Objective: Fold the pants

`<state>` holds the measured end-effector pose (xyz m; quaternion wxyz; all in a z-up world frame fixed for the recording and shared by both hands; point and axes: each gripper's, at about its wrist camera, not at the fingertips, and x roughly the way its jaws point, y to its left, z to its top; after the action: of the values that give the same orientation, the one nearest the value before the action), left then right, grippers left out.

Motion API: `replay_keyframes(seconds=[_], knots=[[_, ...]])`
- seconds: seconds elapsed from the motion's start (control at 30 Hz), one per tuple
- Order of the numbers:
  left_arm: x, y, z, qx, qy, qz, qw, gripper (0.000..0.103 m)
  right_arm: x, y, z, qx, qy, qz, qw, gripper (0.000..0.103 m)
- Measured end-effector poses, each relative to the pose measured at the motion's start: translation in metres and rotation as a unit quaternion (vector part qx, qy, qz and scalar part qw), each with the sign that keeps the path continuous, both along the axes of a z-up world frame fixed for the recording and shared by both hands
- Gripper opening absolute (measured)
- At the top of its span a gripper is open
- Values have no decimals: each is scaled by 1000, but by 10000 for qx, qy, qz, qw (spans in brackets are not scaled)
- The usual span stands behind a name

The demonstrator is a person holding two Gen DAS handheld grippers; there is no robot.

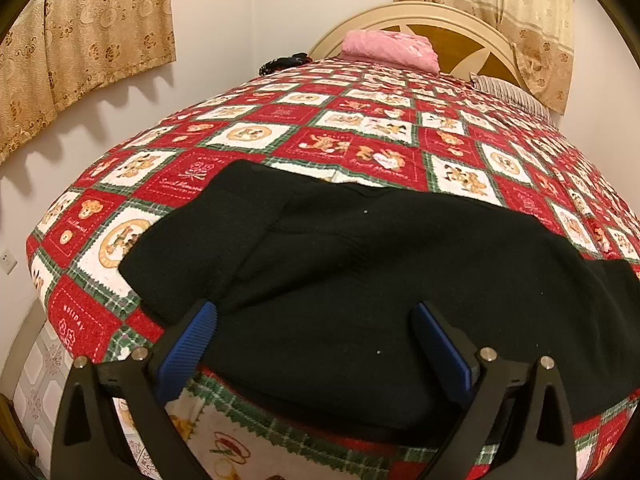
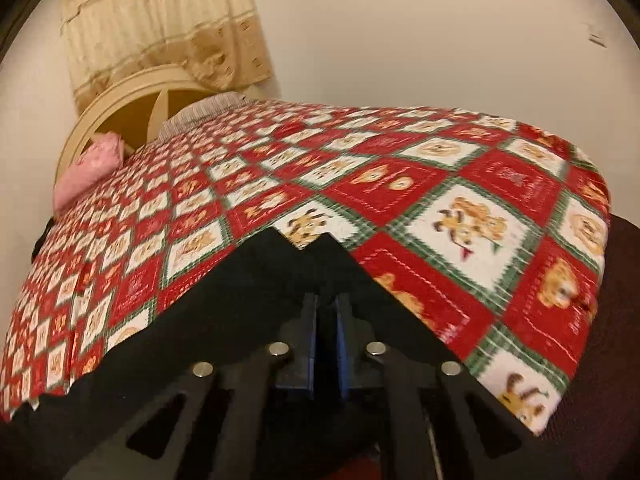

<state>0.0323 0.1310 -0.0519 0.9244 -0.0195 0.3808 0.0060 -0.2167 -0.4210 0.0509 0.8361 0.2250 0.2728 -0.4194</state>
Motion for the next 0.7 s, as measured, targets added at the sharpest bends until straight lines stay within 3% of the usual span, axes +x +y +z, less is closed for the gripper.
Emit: replay_keyframes(seconds=[0.1,0.27,0.37,0.43,0.47,0.6,0.7], knots=[[0,0,0,-3,4,14,10000,102,-5,4,11,-117,-95,169,9997,6],[1,0,0,0,16,-4,10000,102,-42,31,35,-816,-135,58,9966,6],[1,0,-1,11,11,-51,10000,102,-59,34,21,-792,77,-113,9968,6],[1,-2,-1,37,9,-79,10000,103,-63,26,-4,-498,246,-96,9984,6],[2,-2,-1,53,19,-95,9999,103,-67,28,-8,-620,105,-32,9980,7],[2,-2,0,63,35,-100,9999,103,-63,30,0,-826,177,276,9960,11],[2,-2,0,64,21,-87,9999,103,-77,28,17,-771,-444,171,9959,12]])
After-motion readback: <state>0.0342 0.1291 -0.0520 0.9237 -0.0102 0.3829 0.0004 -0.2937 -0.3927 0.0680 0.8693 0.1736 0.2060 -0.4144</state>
